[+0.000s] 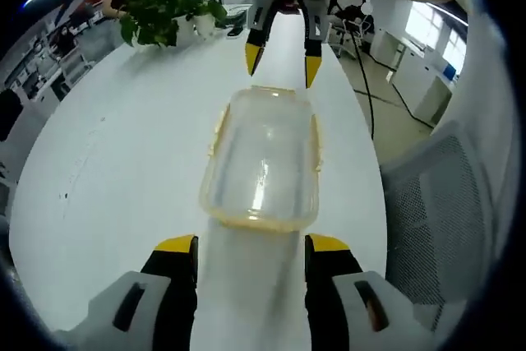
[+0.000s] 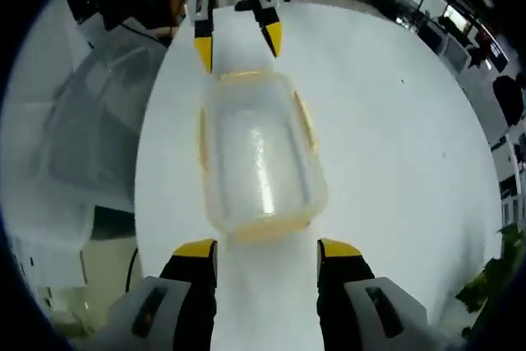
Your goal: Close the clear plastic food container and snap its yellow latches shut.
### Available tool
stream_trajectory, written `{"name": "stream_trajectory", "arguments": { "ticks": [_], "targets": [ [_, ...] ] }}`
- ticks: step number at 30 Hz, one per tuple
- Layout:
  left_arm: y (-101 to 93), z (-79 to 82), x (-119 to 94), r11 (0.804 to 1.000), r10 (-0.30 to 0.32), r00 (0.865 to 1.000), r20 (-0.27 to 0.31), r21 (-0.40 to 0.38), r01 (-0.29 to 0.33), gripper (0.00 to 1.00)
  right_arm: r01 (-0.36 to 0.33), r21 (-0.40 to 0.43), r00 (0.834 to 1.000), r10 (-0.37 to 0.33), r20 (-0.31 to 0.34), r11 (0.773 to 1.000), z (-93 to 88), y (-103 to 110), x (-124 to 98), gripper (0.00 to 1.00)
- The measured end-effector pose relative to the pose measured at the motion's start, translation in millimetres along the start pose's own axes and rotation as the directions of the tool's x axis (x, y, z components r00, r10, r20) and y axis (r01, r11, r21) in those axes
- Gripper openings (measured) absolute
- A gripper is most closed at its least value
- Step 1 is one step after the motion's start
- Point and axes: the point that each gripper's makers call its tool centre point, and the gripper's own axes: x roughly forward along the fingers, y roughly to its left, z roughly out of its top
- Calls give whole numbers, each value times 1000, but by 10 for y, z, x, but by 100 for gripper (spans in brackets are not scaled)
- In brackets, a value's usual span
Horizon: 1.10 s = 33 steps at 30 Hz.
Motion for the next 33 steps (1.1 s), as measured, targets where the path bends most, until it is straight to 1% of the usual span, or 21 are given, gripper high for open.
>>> {"name": "stream_trajectory", "arguments": {
  "ticks": [3,4,6,8,9,11,13,14,15,16,17,18,19,20,22,24,25,28,29,31,33],
  "targets": [
    [-16,81,-25,991,0,999,34,-132,4,54,43,147,999,-45,6,988,38,-67,-43,43],
    [24,100,-32,987,26,999,41,-162,-19,53,51,186,998,-54,13,981,63,-77,-50,42],
    [61,102,-46,972,59,998,27,-229,-51,52,70,303,996,-81,24,951,120,-93,-60,42],
    [67,128,-40,940,81,996,35,-335,-65,50,60,371,996,-78,34,927,172,-61,-54,38],
    [46,155,-26,932,77,996,50,-359,-54,50,65,395,996,-84,29,916,175,-60,-45,38],
    [63,128,-14,904,107,994,29,-418,-85,49,78,441,995,-94,16,894,170,-51,-14,37],
    [109,166,-5,880,162,986,50,-460,-121,47,97,479,994,-108,-6,872,141,-54,-1,35],
    [66,145,13,874,146,989,34,-473,-113,46,114,490,992,-130,-1,864,153,-79,2,33],
    [72,126,10,859,157,987,23,-497,-125,44,104,510,991,-131,17,854,180,-72,12,33],
    [91,102,3,823,176,984,14,-551,-139,42,100,555,990,-136,24,826,178,-73,30,33],
    [63,125,8,813,164,986,34,-571,-116,42,112,563,989,-145,13,819,156,-81,38,34],
    [61,103,-17,772,180,983,27,-624,-124,42,125,556,988,-154,6,822,133,-94,51,34],
    [60,120,-28,759,191,981,39,-639,-123,42,129,565,987,-158,3,815,120,-94,61,33],
    [32,133,-28,756,186,981,45,-645,-114,42,133,587,987,-163,-3,798,104,-97,72,33],
    [21,109,-24,716,195,980,36,-688,-117,42,128,645,983,-181,15,753,109,-122,90,34],
    [-31,109,22,684,173,984,42,-724,-90,42,134,658,982,-187,11,741,89,-138,96,34],
    [-30,109,41,677,178,983,41,-730,-92,41,134,680,979,-203,23,721,98,-163,98,34],
    [-12,114,86,645,191,981,41,-758,-94,41,72,775,977,-201,73,627,129,-157,137,34],
    [-20,114,112,634,186,982,42,-768,-87,40,75,767,977,-201,71,638,112,-156,153,34],
    [-28,122,167,604,183,982,53,-794,-70,40,66,784,981,-185,62,617,76,-113,199,33],
    [-63,134,225,603,171,984,56,-795,-60,38,18,833,978,-184,101,552,120,-98,218,32]
  ]
}}
